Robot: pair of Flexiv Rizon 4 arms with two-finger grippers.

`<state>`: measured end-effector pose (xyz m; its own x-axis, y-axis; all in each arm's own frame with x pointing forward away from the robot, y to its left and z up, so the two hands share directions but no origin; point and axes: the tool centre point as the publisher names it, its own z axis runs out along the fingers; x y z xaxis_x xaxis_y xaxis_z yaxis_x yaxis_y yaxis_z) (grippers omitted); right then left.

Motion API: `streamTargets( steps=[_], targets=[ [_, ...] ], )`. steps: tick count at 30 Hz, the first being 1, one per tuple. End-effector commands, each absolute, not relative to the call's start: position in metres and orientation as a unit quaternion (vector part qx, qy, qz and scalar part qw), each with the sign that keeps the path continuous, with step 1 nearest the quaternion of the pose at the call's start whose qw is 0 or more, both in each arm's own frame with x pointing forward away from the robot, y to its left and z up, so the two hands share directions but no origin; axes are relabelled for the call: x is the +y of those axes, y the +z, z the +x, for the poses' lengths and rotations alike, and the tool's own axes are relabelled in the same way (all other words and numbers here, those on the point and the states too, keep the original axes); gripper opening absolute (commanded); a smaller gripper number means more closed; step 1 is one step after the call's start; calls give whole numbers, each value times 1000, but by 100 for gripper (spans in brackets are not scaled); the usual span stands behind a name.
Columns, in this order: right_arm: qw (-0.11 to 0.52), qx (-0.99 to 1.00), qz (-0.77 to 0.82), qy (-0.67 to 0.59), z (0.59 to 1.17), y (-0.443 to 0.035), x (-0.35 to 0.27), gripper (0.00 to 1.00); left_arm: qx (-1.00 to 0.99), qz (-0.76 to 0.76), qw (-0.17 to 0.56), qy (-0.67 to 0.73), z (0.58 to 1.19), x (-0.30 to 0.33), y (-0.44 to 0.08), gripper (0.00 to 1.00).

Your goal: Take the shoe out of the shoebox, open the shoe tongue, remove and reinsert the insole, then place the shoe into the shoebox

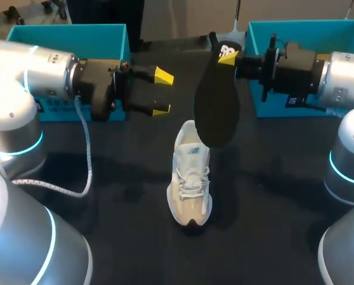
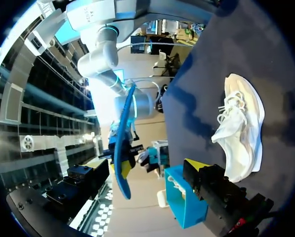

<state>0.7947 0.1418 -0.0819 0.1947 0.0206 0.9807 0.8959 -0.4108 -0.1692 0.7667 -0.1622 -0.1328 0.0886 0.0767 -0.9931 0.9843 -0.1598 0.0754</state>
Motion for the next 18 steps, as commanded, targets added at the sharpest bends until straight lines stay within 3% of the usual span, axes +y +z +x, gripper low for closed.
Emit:
streamTargets(
  steps=[1, 18],
  targets=[
    [423, -350, -659, -514, 806, -91, 154, 0, 449, 564, 476, -504, 762, -161, -141, 100],
    [454, -362, -681, -446, 820, -124, 192, 0, 424, 544, 499, -524, 752, -178, -130, 100]
  ],
)
